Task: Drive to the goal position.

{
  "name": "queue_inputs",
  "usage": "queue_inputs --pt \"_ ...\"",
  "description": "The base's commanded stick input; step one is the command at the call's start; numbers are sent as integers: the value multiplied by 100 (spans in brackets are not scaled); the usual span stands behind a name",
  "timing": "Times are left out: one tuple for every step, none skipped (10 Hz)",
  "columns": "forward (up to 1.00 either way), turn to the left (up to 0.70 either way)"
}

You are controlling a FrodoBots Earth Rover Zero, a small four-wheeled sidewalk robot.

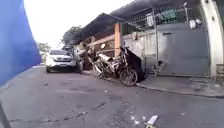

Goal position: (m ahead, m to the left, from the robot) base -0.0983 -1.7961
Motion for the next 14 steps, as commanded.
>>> queue_inputs --pt "0 -100" --pt "0 -100" --pt "0 -100" --pt "0 -100" --pt "0 -100" --pt "0 -86" --pt "0 -85" --pt "0 -85" --pt "0 -94" --pt "0 -98" --pt "0 0" --pt "0 0" --pt "0 0" --pt "0 0"
